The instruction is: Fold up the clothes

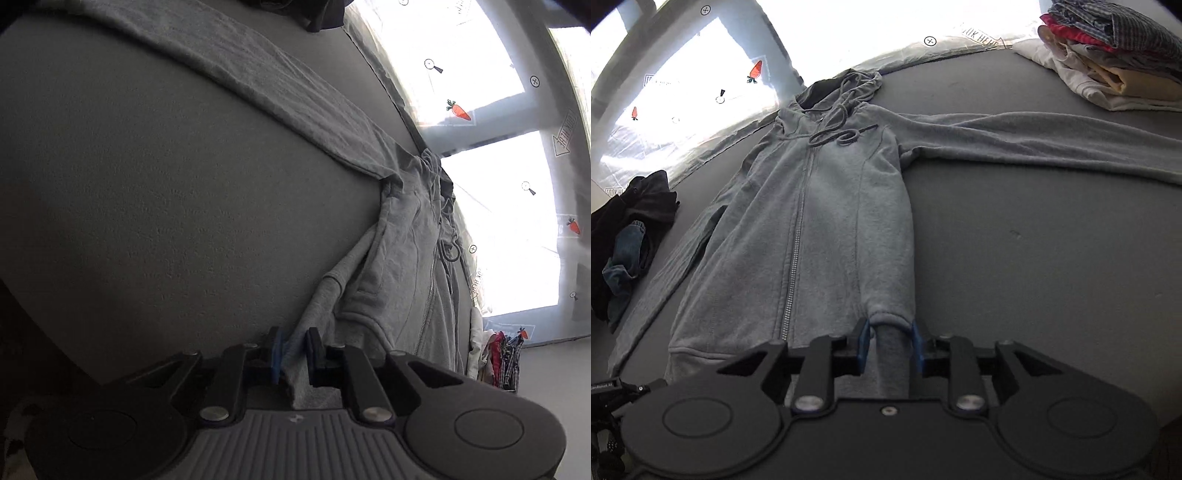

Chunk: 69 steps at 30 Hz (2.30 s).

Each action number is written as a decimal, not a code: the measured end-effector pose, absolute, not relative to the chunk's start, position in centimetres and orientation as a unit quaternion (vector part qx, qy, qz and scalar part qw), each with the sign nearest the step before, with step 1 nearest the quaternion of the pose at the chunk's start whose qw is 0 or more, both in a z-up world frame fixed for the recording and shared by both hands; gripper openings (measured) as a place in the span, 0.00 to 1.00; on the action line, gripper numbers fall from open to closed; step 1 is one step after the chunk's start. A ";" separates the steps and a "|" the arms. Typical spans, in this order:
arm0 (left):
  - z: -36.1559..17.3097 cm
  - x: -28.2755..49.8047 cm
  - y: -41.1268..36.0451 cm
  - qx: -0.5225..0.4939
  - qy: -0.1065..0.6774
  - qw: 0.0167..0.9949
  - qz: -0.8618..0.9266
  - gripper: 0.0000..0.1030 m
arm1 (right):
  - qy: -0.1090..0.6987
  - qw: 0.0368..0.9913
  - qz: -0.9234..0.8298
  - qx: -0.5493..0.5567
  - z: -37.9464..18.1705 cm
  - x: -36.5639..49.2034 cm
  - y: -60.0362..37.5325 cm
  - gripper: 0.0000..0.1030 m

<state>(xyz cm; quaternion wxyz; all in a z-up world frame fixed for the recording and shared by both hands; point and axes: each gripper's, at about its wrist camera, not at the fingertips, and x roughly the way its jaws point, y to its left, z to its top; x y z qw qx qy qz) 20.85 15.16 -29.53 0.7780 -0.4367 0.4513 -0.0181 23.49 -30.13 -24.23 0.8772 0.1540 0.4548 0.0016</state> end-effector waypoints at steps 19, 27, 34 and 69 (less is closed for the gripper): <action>-23.0 18.0 10.6 -0.265 0.373 0.889 -0.006 0.94 | 0.386 0.920 0.037 -0.045 -24.4 25.6 -24.5 1.00; -23.4 22.4 14.6 -0.247 0.377 0.892 0.020 0.95 | 0.366 0.930 0.034 -0.018 -24.3 28.1 -21.2 1.00; -24.7 26.1 21.1 -0.267 0.385 0.882 0.054 0.95 | 0.377 0.926 0.003 -0.030 -26.8 32.0 -17.3 1.00; -31.6 21.5 38.8 -0.654 0.253 0.680 0.213 0.06 | 0.343 0.933 -0.102 0.042 -30.2 35.4 -15.6 1.00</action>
